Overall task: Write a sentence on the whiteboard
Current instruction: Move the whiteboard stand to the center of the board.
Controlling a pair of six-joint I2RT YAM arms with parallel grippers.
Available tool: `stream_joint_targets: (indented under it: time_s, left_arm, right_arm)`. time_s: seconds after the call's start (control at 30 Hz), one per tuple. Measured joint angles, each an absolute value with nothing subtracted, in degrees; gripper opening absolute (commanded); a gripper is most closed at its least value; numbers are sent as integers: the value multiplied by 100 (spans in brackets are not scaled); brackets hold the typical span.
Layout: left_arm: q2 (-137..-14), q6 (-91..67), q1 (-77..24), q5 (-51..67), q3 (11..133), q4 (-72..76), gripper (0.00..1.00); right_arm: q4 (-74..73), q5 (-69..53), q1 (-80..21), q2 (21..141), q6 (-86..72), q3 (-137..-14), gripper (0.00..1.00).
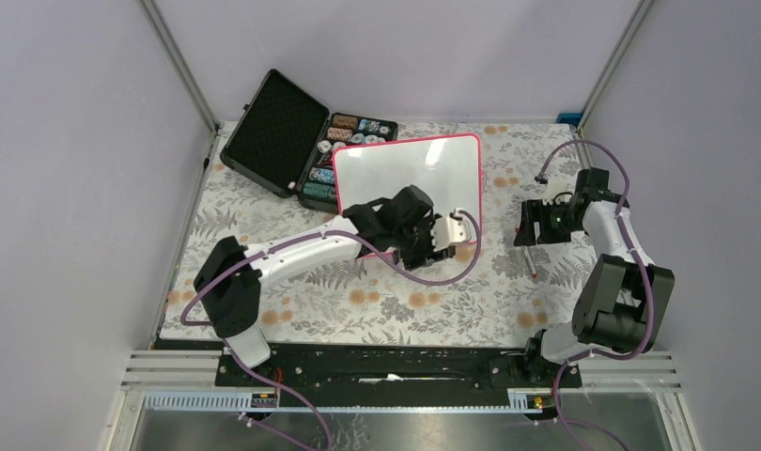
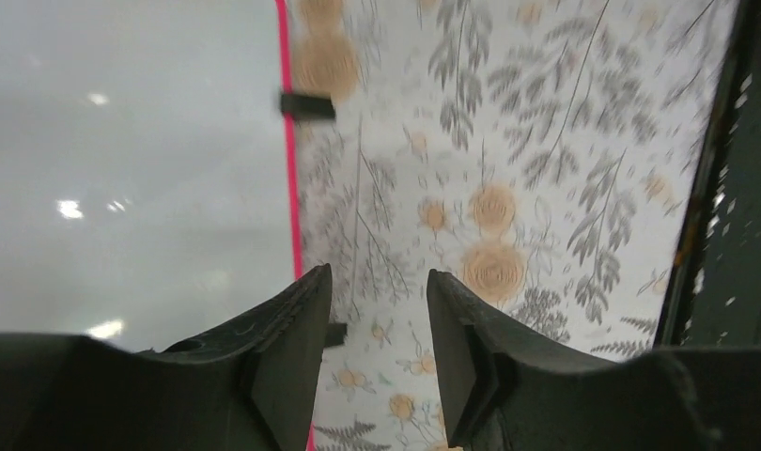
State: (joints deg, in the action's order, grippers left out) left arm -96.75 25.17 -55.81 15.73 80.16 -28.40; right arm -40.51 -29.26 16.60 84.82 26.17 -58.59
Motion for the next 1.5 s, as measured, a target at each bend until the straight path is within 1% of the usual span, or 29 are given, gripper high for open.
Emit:
stream_joint_targets:
  time_s: [0.13,0.4,0.53,0.67,0.87,1.03,1.33,1.5]
  left_arm:
    - [-9817,2589,-5570,1293,7491,-2956,48]
    - [-9601,3201,-5594,932,6475,-2904,48]
    - [-9574,3732,-5594,526,6016,-2895,48]
    - [-9583,4108,-5559,185,5848,-2851,47]
    - [-9924,4399,-5513,-60,5944,-2467,47]
    - [-10394,4480,-5511,-176,6429,-2377,47]
    - [-11045,4508,-5741,-193,7234,-2257,47]
    - [-11483,4451,-5874,-185,7832,-2222,48]
  right_arm:
    - [-3898,-2709,1446,8479,2464,-5830,75]
    - [-3634,-2451,464,8307,2128,-5400,77]
    - [-3553,-2445,325,8189,1994,-5374,79]
    - [-3535,-2342,327,8125,1920,-5376,81]
    - [-3538,-2112,327,8088,1905,-5376,83]
    - [-3546,-2005,419,8082,1911,-5389,83]
    - [-3651,-2095,1247,8123,2139,-5588,83]
    - [-3704,-2117,1531,8211,2346,-5607,79]
